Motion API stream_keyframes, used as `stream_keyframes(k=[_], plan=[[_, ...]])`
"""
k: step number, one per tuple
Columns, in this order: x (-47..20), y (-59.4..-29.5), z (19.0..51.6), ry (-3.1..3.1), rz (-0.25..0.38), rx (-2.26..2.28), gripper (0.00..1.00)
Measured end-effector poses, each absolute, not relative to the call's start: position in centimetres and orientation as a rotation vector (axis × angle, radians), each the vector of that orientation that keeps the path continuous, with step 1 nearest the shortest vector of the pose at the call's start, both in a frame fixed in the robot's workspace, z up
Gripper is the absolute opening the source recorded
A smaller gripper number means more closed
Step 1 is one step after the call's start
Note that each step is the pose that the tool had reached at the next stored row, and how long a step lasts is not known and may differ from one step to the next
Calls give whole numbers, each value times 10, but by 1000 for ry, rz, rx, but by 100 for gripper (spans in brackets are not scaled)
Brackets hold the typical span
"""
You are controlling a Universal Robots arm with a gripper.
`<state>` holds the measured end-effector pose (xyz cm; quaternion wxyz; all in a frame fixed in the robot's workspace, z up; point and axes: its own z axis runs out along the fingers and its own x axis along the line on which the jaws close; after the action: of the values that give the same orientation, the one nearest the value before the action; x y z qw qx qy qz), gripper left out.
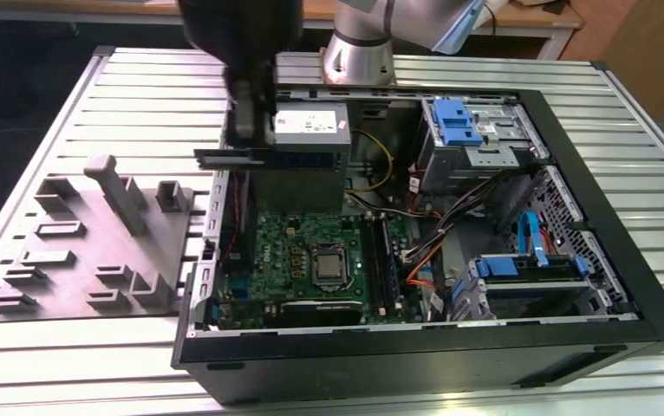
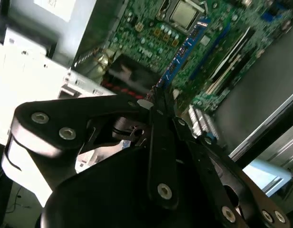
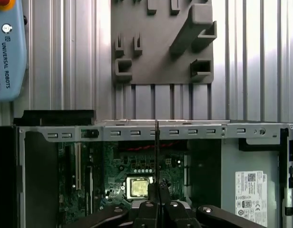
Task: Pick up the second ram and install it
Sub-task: 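Pick up the second ram and move it above second insertion slot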
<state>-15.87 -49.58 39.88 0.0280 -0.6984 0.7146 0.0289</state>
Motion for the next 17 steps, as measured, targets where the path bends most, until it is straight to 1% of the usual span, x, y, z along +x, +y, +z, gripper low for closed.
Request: stream_keyframes(k=[17], plan=[[-81,-496,398,2210,98,-2159,11]])
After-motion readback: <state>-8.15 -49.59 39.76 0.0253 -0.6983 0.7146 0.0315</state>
